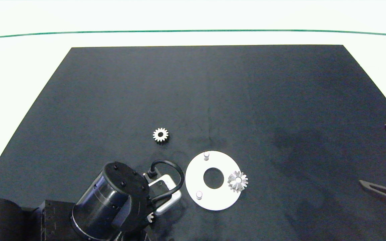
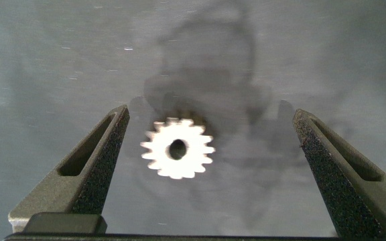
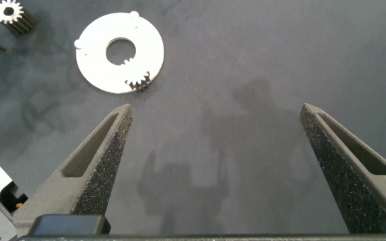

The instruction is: Install three planetary gears onto the carrier pins

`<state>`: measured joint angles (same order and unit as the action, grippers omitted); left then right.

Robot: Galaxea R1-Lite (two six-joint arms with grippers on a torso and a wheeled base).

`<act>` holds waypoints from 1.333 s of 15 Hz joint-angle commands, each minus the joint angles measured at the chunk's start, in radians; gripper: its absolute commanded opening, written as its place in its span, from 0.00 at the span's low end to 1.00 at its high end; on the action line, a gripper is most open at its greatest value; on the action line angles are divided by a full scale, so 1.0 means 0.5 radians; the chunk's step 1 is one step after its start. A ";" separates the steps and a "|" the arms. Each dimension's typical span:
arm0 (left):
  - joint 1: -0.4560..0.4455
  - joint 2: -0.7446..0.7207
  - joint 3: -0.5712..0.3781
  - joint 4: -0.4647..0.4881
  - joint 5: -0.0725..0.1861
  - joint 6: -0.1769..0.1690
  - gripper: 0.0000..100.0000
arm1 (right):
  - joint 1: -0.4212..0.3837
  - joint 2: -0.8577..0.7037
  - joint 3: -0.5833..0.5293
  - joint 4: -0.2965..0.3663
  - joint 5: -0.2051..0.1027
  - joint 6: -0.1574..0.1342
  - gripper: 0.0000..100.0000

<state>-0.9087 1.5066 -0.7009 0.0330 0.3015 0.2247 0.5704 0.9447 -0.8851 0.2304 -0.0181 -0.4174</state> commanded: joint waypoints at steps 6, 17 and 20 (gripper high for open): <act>0.084 -0.034 0.135 -0.078 0.001 0.051 1.00 | 0.000 -0.021 0.000 0.002 0.024 -0.006 1.00; 0.075 -0.019 0.147 -0.121 -0.008 0.029 0.81 | 0.000 -0.018 0.000 0.002 0.036 -0.006 1.00; 0.075 -0.004 0.147 -0.130 -0.008 0.029 0.75 | 0.000 -0.018 0.000 0.002 0.039 -0.006 1.00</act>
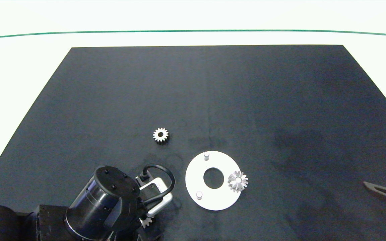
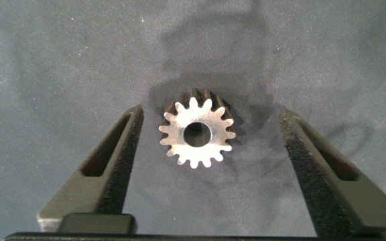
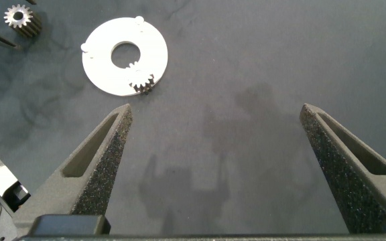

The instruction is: Install three planetary gears onto the carrier pins

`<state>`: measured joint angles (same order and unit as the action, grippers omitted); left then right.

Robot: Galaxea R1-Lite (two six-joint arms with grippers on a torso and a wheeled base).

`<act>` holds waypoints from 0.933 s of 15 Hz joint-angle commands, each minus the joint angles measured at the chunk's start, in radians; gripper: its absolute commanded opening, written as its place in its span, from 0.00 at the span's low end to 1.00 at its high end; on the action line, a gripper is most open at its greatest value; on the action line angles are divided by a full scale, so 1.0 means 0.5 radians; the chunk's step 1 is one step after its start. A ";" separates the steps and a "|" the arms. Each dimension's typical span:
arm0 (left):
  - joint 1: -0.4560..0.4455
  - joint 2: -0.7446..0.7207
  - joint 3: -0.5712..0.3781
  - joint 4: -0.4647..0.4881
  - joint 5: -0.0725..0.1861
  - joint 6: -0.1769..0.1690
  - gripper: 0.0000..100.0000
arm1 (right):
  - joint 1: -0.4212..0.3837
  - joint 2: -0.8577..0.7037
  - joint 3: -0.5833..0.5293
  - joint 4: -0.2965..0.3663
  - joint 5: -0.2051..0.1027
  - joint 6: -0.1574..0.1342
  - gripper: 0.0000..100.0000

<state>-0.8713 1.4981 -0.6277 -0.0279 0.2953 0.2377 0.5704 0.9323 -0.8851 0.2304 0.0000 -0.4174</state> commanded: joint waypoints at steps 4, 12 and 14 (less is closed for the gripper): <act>0.000 0.047 0.001 -0.055 0.005 0.003 0.68 | 0.000 0.007 0.000 0.002 0.012 -0.006 1.00; -0.003 0.060 0.025 -0.070 0.008 0.006 0.51 | 0.000 0.007 0.000 0.002 0.012 -0.006 1.00; -0.006 0.056 0.025 -0.070 0.011 0.006 0.47 | 0.000 0.007 0.000 0.002 0.012 -0.006 1.00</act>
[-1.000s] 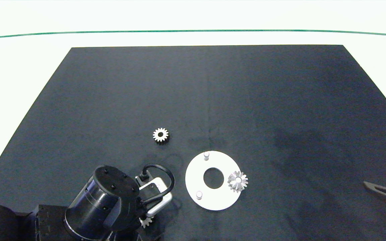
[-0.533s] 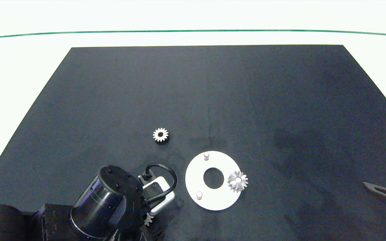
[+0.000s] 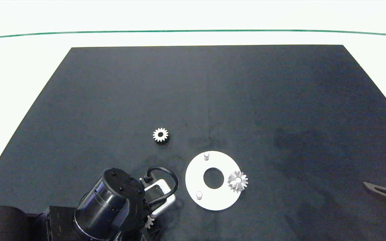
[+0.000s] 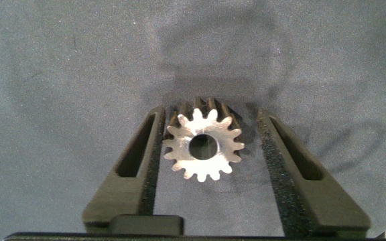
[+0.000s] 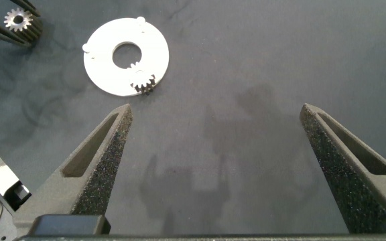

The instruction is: Install three planetary gears onto the carrier pins

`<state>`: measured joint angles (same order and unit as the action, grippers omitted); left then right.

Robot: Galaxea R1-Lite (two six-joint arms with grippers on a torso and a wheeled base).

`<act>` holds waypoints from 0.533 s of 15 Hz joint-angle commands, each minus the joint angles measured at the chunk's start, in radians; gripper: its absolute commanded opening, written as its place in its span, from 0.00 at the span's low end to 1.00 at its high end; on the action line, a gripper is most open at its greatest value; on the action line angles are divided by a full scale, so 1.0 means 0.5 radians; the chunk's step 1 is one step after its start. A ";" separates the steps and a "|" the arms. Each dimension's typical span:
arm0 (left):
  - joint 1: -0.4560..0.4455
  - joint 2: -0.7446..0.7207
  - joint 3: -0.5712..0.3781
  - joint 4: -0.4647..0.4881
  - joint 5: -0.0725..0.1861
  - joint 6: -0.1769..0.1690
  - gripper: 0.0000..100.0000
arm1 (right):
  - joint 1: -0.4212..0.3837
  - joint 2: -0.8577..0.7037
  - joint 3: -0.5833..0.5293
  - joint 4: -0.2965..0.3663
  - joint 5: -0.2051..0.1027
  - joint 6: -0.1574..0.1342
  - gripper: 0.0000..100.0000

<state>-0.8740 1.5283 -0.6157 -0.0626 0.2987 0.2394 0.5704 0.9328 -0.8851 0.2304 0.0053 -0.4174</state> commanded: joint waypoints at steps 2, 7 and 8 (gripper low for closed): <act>-0.001 0.002 0.007 -0.001 0.004 0.000 0.44 | 0.000 0.006 0.003 0.002 0.002 -0.006 1.00; -0.004 -0.016 0.007 -0.001 0.004 -0.009 0.33 | 0.000 0.006 0.003 0.002 0.002 -0.006 1.00; -0.004 -0.013 0.007 -0.001 0.004 -0.012 0.32 | 0.000 0.006 0.003 0.002 0.002 -0.006 1.00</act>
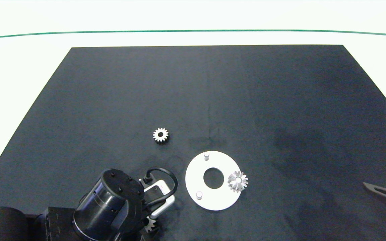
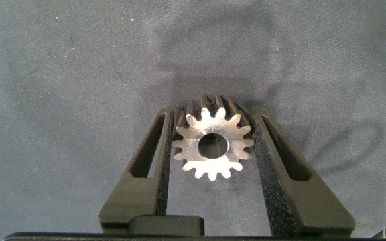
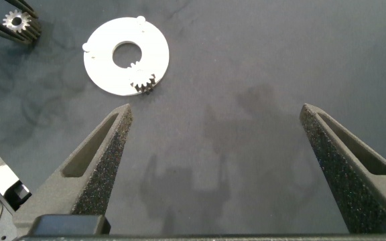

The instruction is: Install three planetary gears onto the carrier pins

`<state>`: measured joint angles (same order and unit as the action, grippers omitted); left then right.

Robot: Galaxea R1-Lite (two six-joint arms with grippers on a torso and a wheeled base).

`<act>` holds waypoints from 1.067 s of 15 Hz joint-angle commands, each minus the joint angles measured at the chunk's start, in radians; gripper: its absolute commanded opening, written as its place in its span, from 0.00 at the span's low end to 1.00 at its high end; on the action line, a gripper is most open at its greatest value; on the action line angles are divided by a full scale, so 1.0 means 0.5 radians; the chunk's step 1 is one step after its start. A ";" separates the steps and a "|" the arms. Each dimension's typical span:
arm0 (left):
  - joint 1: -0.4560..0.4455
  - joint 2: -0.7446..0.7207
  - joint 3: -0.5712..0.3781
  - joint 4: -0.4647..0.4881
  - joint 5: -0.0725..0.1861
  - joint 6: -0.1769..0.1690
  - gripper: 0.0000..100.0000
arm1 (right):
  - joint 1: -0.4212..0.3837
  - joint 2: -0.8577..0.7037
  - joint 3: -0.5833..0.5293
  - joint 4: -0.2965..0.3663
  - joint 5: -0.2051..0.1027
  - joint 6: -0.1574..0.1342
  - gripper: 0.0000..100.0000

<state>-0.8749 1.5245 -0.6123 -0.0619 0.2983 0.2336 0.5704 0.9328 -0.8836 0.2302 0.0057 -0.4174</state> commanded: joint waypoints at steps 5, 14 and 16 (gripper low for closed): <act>-0.094 -0.061 -0.119 0.016 0.017 -0.053 0.21 | 0.000 -0.028 -0.003 0.003 0.001 -0.009 1.00; -0.257 0.200 -0.662 0.280 0.017 -0.041 0.19 | 0.003 -0.052 -0.003 0.003 0.004 -0.009 1.00; -0.257 0.295 -0.779 0.289 0.017 -0.029 0.19 | 0.003 -0.052 -0.003 0.003 0.004 -0.009 1.00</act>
<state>-0.9996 1.6194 -0.9645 0.0794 0.3049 0.2164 0.5719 0.9072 -0.8855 0.2302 0.0072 -0.4194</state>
